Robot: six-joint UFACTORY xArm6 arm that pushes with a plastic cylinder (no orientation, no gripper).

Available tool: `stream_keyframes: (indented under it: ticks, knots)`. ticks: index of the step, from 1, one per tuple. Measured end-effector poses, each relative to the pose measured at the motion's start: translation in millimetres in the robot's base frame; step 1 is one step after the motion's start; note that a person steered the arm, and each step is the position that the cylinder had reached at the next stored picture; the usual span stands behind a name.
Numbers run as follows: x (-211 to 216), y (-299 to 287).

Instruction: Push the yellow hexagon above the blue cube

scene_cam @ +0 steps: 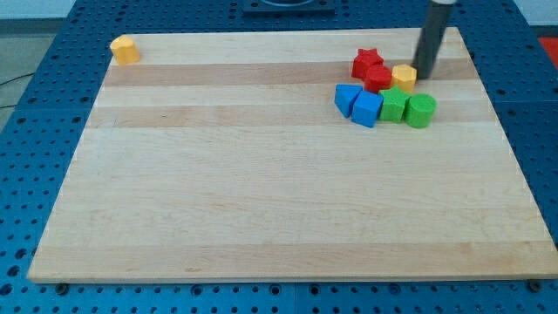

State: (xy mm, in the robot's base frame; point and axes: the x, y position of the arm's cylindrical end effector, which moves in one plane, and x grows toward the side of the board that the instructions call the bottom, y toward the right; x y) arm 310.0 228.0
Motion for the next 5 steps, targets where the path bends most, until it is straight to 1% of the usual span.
stream_keyframes:
  ticks: [1, 2, 3, 5]
  knots:
    - [28.7, 39.9]
    - [7.9, -9.8]
    - [-3.8, -59.7]
    - [6.0, -67.4]
